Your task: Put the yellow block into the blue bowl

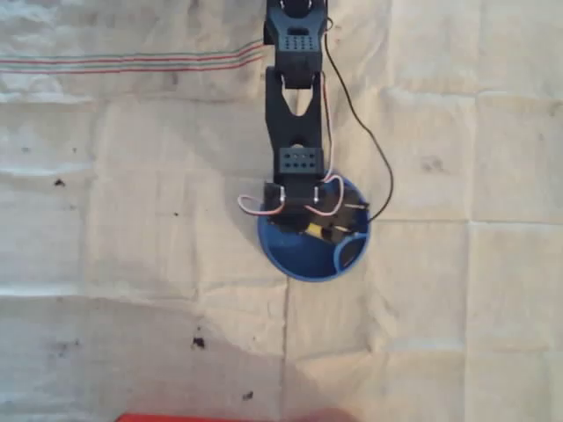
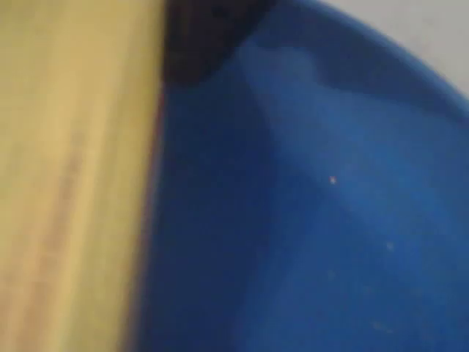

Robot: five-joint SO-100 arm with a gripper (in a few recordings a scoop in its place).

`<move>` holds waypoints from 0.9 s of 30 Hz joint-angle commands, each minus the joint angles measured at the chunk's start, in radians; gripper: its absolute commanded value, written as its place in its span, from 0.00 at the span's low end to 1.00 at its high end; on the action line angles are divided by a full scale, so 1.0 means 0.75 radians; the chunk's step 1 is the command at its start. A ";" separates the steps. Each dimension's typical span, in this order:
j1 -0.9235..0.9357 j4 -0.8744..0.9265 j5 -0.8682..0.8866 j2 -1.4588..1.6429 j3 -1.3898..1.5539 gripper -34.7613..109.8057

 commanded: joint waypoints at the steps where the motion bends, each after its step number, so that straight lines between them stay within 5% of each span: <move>1: -0.025 0.012 -0.033 0.356 -0.025 0.41; 6: -0.065 0.014 -0.031 0.618 0.033 0.22; 18: -0.313 -0.035 -0.016 1.411 0.767 0.24; 27: -0.364 -0.297 0.235 1.896 1.280 0.24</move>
